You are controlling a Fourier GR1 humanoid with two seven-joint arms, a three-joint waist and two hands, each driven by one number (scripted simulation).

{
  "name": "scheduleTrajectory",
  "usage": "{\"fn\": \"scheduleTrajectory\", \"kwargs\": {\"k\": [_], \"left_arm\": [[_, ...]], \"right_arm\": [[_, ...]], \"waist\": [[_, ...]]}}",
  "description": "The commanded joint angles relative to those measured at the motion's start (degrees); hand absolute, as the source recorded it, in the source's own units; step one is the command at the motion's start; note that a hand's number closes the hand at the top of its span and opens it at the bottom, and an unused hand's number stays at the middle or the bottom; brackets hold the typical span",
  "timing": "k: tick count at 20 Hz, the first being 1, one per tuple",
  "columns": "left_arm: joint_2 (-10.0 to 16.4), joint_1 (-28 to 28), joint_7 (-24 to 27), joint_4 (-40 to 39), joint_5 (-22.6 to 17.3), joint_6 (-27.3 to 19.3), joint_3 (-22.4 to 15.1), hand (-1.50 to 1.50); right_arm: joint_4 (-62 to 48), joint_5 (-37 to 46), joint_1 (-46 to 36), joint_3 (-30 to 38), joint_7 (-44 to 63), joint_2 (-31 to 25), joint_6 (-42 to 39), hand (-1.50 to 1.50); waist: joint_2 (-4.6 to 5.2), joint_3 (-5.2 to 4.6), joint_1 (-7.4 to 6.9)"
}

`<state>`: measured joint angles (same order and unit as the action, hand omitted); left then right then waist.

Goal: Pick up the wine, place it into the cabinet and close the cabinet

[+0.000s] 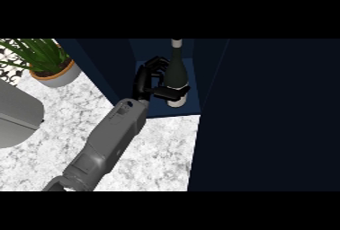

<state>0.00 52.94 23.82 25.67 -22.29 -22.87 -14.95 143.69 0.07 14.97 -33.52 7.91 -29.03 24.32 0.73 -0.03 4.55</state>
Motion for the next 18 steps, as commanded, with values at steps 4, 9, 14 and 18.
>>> {"fn": "scheduleTrajectory", "kwargs": {"k": [4, 9, 14, 18], "left_arm": [[0.00, 5.38, 2.00, -8.40, -2.83, 1.22, 4.56, 1.50], [0.57, 7.92, 2.54, -12.28, -4.19, 1.73, 6.17, 1.50], [1.88, 9.09, 5.37, -15.25, -3.73, 0.47, 7.26, 1.50], [3.02, 9.49, 7.70, -17.57, -1.99, -1.95, 6.46, -1.50]], "right_arm": [[8.61, -3.17, 1.23, 0.51, 4.12, 0.20, -0.27, -1.50], [8.28, -4.78, 2.63, 0.18, 1.25, -0.05, -2.52, -1.50], [7.46, -5.56, 3.35, 1.60, 0.97, -0.32, -3.23, -1.50], [8.03, -3.99, 4.69, -0.67, -1.66, -0.80, -4.69, -1.50]], "waist": [[0.37, -0.07, -0.61], [1.01, -0.07, 1.30], [1.15, -0.06, 1.29], [1.09, -0.06, 2.34]]}}
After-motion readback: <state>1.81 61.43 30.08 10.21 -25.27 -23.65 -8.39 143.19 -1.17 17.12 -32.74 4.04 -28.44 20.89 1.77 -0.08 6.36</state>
